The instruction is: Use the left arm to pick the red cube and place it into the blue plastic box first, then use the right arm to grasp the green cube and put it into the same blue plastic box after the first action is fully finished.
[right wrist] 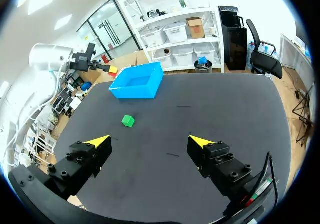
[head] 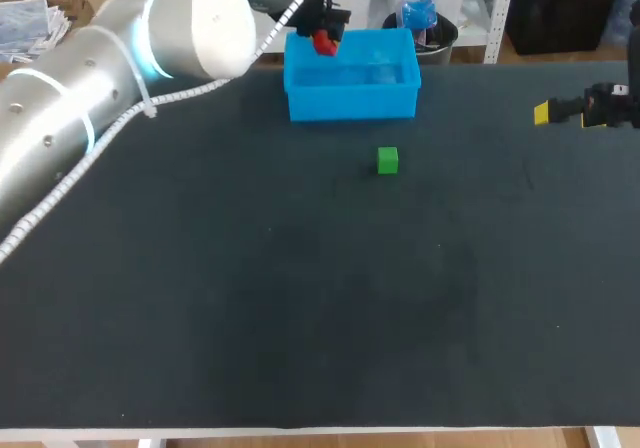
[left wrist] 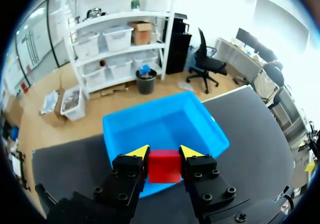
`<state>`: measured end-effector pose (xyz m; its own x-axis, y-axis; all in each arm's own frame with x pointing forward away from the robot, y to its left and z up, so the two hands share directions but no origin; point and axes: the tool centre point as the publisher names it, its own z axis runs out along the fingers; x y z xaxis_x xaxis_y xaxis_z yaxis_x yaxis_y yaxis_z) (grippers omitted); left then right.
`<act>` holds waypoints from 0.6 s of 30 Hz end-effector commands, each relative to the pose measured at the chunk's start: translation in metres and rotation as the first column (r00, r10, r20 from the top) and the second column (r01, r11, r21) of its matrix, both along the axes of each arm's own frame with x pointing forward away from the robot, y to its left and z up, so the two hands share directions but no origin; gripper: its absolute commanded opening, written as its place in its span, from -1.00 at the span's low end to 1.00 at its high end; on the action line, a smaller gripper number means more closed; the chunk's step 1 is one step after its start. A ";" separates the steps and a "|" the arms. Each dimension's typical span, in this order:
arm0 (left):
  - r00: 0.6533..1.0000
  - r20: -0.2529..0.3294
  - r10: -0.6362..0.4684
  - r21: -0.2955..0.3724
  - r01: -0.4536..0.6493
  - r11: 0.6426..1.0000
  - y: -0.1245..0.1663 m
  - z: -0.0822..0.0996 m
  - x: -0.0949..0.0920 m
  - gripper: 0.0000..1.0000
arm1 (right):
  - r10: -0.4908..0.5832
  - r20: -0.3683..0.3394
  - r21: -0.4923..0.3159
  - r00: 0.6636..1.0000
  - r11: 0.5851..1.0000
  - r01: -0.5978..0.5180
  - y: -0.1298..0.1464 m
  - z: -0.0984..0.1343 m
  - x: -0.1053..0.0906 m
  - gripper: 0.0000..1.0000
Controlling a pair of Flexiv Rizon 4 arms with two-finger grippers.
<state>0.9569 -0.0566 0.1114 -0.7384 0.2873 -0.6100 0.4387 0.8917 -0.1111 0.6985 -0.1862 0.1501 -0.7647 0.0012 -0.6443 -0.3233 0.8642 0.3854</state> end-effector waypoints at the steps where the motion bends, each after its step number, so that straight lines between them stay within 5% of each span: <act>1: 0.999 -0.022 -0.023 0.004 0.023 1.000 -0.014 -0.006 0.031 -1.00 | -0.001 -0.001 -0.002 1.000 1.000 0.001 0.001 0.000 0.001 1.00; 18: 0.997 -0.067 -0.033 -0.009 0.032 0.999 -0.036 -0.042 0.053 -1.00 | -0.001 -0.001 -0.002 1.000 1.000 0.001 0.001 0.000 0.001 1.00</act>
